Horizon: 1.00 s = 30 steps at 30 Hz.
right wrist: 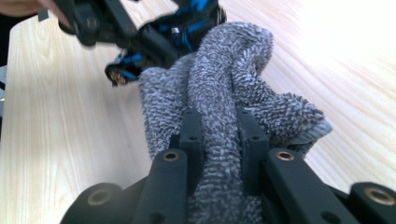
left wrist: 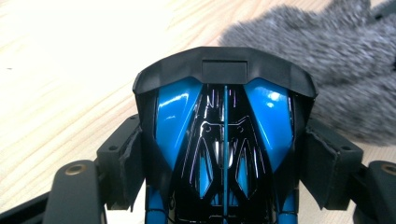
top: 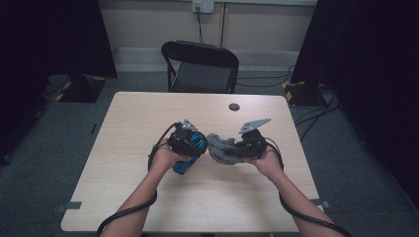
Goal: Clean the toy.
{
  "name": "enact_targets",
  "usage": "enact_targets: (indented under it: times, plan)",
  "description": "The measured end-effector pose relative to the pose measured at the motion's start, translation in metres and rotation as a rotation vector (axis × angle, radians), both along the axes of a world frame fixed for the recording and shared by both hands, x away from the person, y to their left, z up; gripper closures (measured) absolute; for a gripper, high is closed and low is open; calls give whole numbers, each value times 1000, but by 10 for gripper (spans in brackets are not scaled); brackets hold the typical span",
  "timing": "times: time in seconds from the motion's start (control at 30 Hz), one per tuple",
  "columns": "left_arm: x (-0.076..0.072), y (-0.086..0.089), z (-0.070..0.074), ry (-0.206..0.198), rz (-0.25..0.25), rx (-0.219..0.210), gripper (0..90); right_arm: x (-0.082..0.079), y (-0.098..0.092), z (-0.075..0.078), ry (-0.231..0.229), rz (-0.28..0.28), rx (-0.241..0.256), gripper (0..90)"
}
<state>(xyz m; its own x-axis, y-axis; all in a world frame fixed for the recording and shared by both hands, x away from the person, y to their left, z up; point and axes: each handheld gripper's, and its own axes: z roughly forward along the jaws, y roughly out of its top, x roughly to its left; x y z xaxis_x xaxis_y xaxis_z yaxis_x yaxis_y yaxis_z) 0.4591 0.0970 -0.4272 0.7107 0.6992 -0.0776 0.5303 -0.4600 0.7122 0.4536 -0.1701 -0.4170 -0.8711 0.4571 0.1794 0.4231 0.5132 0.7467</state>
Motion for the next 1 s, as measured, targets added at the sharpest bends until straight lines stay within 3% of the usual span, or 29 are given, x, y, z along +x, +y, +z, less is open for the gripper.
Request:
enact_targets:
  times: [0.13, 0.33, 0.47, 0.63, 1.0]
  plan:
    - [-1, 1, 3, -3, -3, -6, 257, 1, -13, -3, 7, -28, -7, 765]
    - [-9, -9, 8, -11, -57, -23, 257, 20, -36, 2, 0, -182, 8, 765]
    - [-13, -21, 9, -11, -91, -38, 256, 33, -38, 9, -15, -242, 9, 765]
    - [-16, -35, 6, 0, -127, -43, 256, 43, -19, 16, -32, -251, 0, 765]
    - [-10, -33, -3, 14, -101, -35, 256, 42, 23, 23, -15, -140, -7, 765]
